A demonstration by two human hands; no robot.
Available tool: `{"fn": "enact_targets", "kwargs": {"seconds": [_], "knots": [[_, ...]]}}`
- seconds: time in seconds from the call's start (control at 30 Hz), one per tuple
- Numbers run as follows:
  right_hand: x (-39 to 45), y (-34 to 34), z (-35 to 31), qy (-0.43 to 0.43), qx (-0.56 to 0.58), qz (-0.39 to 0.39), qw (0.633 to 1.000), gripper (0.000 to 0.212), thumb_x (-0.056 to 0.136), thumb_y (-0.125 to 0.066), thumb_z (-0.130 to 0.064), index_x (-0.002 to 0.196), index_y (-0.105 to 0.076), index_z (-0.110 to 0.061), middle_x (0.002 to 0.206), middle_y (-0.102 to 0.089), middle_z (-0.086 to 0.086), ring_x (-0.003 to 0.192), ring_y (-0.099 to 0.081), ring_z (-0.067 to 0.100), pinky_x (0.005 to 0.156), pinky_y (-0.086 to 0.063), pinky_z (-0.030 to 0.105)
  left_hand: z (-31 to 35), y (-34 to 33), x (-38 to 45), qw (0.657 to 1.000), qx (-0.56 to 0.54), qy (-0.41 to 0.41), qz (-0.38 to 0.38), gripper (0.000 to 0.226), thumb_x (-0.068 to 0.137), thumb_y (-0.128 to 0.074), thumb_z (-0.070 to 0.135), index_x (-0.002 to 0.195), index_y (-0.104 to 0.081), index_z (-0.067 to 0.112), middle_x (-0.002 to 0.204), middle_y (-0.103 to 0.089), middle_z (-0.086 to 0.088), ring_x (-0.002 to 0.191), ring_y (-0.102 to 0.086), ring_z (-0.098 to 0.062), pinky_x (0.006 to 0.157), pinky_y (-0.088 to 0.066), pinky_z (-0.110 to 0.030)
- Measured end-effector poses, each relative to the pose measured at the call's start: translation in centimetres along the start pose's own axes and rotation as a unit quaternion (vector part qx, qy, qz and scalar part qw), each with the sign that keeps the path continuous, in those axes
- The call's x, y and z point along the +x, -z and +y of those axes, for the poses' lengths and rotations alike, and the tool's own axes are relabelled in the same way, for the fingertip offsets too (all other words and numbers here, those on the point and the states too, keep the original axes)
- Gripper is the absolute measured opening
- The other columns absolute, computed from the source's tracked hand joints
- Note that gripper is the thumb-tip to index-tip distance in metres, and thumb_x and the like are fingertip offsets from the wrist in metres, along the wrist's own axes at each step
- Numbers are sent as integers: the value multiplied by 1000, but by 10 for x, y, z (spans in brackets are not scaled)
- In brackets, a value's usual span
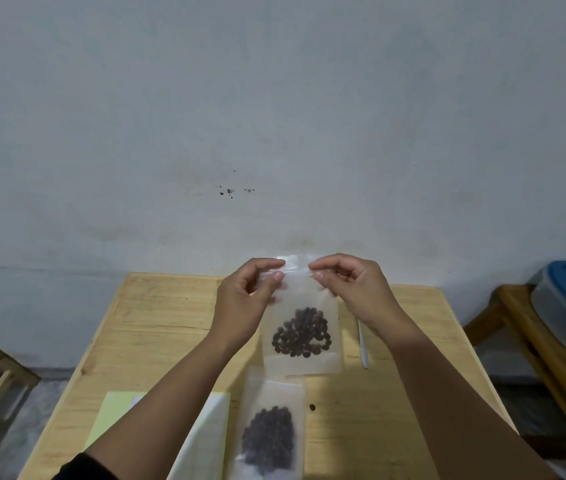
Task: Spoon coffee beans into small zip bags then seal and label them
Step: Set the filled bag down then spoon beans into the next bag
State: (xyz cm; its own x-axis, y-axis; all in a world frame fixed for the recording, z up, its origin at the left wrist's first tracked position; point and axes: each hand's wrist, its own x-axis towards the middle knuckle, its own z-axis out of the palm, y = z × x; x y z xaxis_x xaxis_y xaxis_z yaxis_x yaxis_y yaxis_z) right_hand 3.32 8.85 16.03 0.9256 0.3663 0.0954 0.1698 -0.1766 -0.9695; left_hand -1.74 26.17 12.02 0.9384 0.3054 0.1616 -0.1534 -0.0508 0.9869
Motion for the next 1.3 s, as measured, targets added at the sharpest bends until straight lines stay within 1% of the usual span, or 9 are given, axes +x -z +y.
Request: {"fn": "enact_targets", "kwargs": {"seconds": [0.1, 0.27, 0.43, 0.57, 0.67, 0.83, 1.0, 1.1, 1.3], "knots": [[2, -5, 0, -3, 23, 10, 1000, 14, 80, -69, -3, 81, -72, -17, 78, -69, -4, 69, -61, 3, 64, -45, 11, 0, 1, 2, 1000, 19, 2, 24, 19, 84, -70, 15, 85, -72, 34, 76, -71, 7, 74, -65, -12, 72, -55, -31], [5, -13, 5, -7, 49, 59, 997, 18, 79, -67, 1, 74, -70, -16, 84, -70, 14, 77, -62, 15, 63, -45, 11, 4, -3, 4, 997, 57, -14, 54, 20, 82, -72, 18, 81, -71, 38, 75, -72, -2, 76, -63, -34, 70, -53, -37], [6, -17, 6, -29, 47, 31, 998, 10, 80, -70, -11, 83, -71, -20, 84, -69, 1, 68, -59, 4, 62, -45, 14, 5, -2, 5, 998, 50, -9, 40, 19, 85, -69, 16, 87, -70, 34, 74, -71, 9, 71, -67, -12, 70, -53, -27], [6, -22, 9, -25, 23, 35, 999, 5, 77, -74, -12, 78, -71, -16, 81, -69, -7, 72, -60, 3, 75, -50, 26, 4, -7, 1, 997, 78, -13, 22, 10, 80, -74, 22, 86, -69, 28, 64, -61, 25, 55, -49, 5, 59, -39, -10], [5, -28, 12, -25, 29, 54, 998, 8, 76, -74, -10, 73, -70, -16, 78, -69, -5, 80, -63, 8, 83, -50, 32, 2, -7, 2, 995, 92, -11, 30, 8, 79, -75, 23, 81, -68, 26, 63, -61, 25, 53, -50, 6, 57, -39, -9], [0, -34, 28, -79, 22, 7, 997, 9, 80, -71, -15, 86, -70, -22, 86, -67, -12, 80, -59, 0, 79, -47, 20, -6, 3, 3, 995, 60, 71, 35, 7, 82, -73, 18, 83, -70, 24, 80, -66, 14, 70, -69, -11, 67, -58, -27], [-23, -53, 66, -172, 25, -27, 984, 11, 79, -71, -6, 84, -69, -16, 71, -62, 0, 59, -56, 4, 64, -48, 21, -47, 22, -8, 977, 86, 192, 18, 8, 83, -71, 14, 85, -68, 21, 91, -65, -1, 73, -66, -19, 66, -57, -30], [-45, -67, 93, -215, 11, -9, 977, 10, 75, -74, -9, 81, -70, -17, 76, -67, 7, 67, -59, 15, 69, -52, 33, -74, 23, -28, 969, 128, 213, -1, 6, 85, -69, 13, 90, -68, 17, 88, -66, -1, 67, -63, -13, 69, -56, -29], [-79, -82, 128, -244, -133, -6, 961, 14, 73, -73, -18, 78, -64, -28, 84, -64, -6, 79, -58, 11, 70, -41, 22, -111, 21, -60, 944, 261, 195, -58, 20, 85, -68, 17, 104, -68, 19, 89, -63, 6, 65, -49, -1, 72, -42, -21]]}}
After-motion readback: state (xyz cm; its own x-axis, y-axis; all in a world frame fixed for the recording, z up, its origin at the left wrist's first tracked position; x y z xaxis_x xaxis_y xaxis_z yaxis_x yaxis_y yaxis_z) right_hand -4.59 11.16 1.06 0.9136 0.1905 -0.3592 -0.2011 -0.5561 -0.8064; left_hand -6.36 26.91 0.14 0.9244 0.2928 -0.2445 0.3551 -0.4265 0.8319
